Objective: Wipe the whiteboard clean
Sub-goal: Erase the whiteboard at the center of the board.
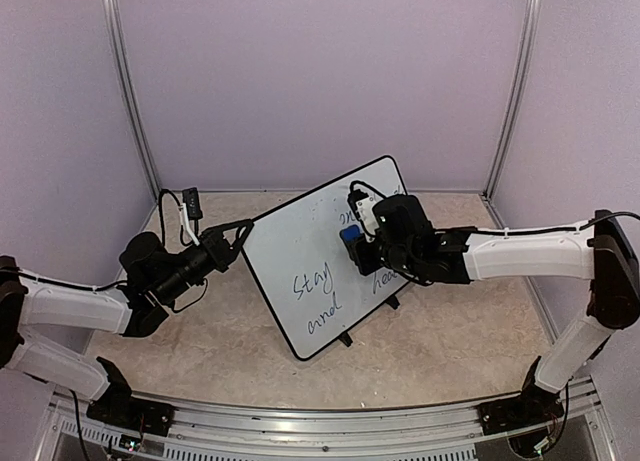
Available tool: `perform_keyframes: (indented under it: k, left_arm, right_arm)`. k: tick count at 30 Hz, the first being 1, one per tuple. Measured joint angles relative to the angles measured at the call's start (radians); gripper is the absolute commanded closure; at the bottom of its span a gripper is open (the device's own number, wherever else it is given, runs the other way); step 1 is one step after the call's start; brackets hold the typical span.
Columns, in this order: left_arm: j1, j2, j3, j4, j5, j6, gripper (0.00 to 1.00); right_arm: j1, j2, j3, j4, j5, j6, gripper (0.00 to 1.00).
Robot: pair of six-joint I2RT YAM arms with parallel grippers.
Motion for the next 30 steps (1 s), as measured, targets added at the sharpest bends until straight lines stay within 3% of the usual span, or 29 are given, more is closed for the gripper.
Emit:
perform_keyframes:
  k: [16,30]
  left_arm:
    - [0.0,0.0,0.002,-0.002,0.002,0.002,1.0]
    - [0.0,0.002,0.002,-0.006,-0.006,-0.003,1.0]
  right_arm:
    - [-0.043,0.075,0.24,-0.059,0.011,-0.075,0.77]
    - [-0.043,-0.005,-0.026,0.019,-0.006,0.0,0.77]
